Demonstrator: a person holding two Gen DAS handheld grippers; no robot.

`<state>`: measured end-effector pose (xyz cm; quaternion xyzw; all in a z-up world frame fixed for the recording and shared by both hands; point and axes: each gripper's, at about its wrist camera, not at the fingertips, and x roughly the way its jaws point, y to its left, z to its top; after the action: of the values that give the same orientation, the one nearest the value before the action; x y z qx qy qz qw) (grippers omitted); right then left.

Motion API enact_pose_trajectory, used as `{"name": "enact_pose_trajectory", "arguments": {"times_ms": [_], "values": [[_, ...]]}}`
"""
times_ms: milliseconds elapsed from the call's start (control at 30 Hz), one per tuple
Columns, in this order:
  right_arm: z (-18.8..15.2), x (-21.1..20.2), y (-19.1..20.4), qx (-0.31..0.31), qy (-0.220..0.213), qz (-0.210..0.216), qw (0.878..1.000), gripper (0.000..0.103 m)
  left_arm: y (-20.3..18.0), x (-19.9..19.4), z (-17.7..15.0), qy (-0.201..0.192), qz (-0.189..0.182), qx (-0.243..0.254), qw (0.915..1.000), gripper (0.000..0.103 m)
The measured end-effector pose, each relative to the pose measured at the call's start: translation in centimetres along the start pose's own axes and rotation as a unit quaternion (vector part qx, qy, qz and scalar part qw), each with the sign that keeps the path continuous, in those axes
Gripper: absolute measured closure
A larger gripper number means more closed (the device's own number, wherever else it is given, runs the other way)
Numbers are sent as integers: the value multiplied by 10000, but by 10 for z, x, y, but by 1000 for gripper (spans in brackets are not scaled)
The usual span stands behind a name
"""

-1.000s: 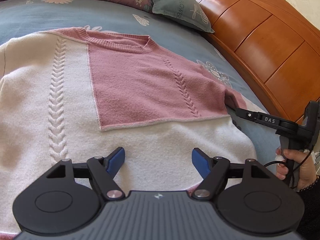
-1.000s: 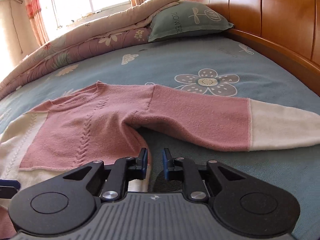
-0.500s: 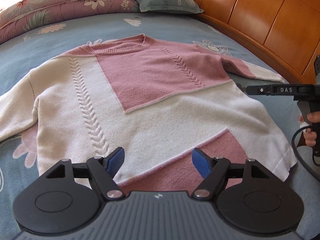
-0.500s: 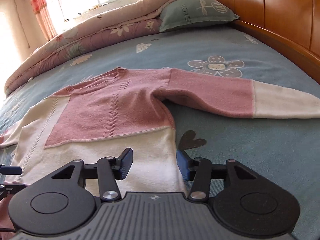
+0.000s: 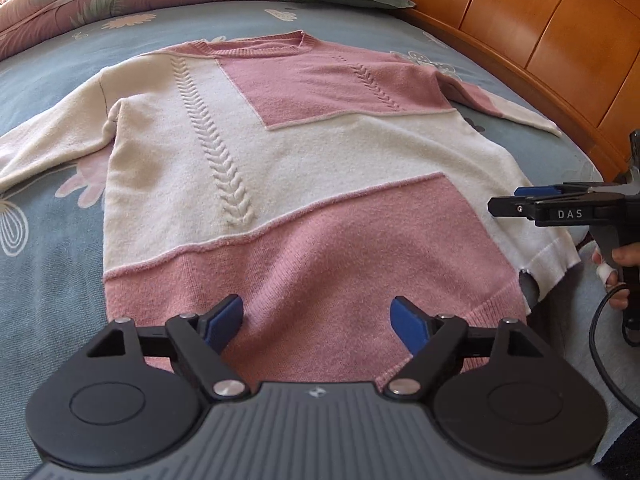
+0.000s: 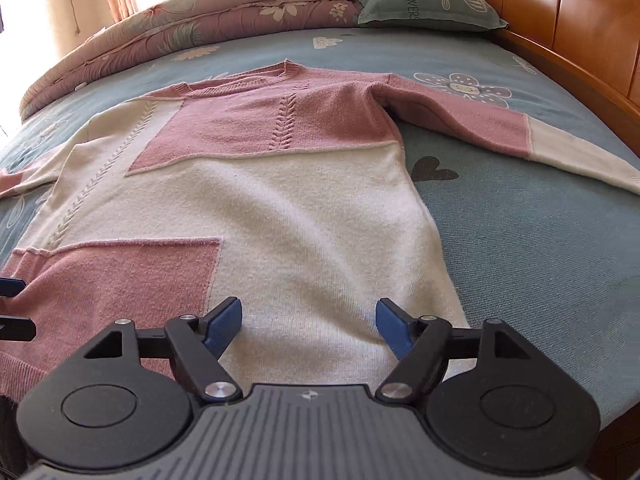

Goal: Fold clothes

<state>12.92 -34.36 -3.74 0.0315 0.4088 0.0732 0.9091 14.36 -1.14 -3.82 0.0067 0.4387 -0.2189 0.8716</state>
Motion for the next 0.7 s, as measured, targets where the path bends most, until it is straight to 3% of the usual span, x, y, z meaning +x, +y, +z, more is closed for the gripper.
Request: {"name": "enact_pose_trajectory", "arguments": {"times_ms": [100,133,233,333,367,533,633,700], "values": [[16,-1,19,-233,-203,251,9992,20,7,2,26,-315,173,-26,9994,22],[22,2,29,-404,-280,294,9984,14,9,7,35,-388,223,-47,9990,22],[37,19,52,-754,-356,358,9959,11,22,36,48,-273,411,-368,9981,22],[33,42,57,-702,0,328,9970,10,24,40,31,-215,489,-486,9974,21],[25,46,55,-672,95,330,9971,1,23,40,24,-205,499,-497,9973,20],[-5,33,51,-719,-294,369,9963,0,13,8,-18,-264,480,-599,9967,16],[-5,34,51,-669,-374,301,9966,0,14,-1,-18,-25,380,-580,9976,14],[-8,35,53,-650,-483,230,9965,0,19,-4,-9,-67,403,-585,9975,14]]}}
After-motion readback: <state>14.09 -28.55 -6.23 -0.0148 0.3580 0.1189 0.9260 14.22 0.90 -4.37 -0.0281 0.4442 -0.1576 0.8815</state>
